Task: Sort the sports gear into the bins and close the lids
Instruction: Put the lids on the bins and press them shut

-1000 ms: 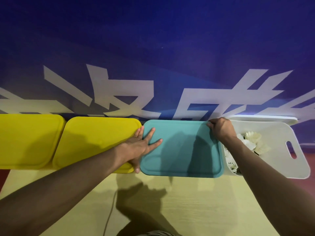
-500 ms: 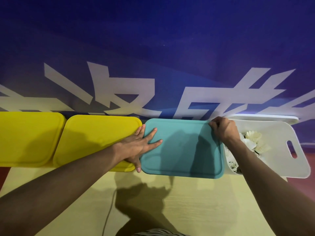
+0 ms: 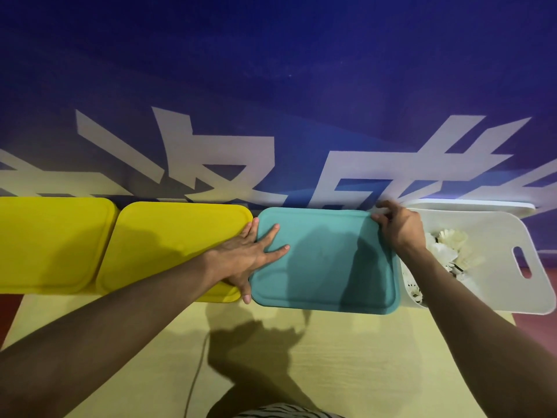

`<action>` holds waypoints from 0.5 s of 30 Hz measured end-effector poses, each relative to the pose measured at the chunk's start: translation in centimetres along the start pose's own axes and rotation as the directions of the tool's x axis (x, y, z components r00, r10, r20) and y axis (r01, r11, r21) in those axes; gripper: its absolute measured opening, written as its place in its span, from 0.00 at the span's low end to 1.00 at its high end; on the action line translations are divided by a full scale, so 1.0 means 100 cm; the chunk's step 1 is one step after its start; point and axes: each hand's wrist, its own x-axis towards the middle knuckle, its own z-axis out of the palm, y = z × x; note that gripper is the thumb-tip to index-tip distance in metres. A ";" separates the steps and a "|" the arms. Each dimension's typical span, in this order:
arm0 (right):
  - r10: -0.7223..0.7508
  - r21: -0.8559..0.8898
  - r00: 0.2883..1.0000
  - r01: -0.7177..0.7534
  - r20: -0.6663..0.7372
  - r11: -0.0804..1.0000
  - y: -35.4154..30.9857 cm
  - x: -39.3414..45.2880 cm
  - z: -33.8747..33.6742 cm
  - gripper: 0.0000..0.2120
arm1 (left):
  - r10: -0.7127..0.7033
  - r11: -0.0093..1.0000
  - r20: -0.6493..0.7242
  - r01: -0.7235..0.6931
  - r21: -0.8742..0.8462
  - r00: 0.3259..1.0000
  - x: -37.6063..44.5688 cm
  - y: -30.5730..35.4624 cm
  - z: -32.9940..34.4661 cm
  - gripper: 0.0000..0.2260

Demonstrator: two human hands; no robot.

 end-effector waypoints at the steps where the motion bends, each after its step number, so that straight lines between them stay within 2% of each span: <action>1: -0.015 -0.026 1.000 0.016 0.011 1.000 0.001 0.001 -0.001 0.10 | -0.002 1.000 0.002 0.002 0.001 1.000 0.000 0.000 0.000 0.63; 4: -0.068 -0.096 0.996 0.072 0.050 0.993 0.001 0.005 -0.001 0.09 | -0.006 1.000 -0.001 0.006 0.006 1.000 0.002 0.000 0.000 0.63; 11: -0.087 -0.198 0.993 0.102 0.084 0.975 -0.004 0.007 0.000 0.11 | -0.008 1.000 0.000 0.008 0.023 1.000 0.001 0.002 -0.002 0.63; 15: -0.043 -0.154 0.995 0.057 0.090 0.986 -0.005 0.011 -0.002 0.08 | -0.012 1.000 0.000 0.012 0.025 1.000 0.000 0.002 -0.002 0.63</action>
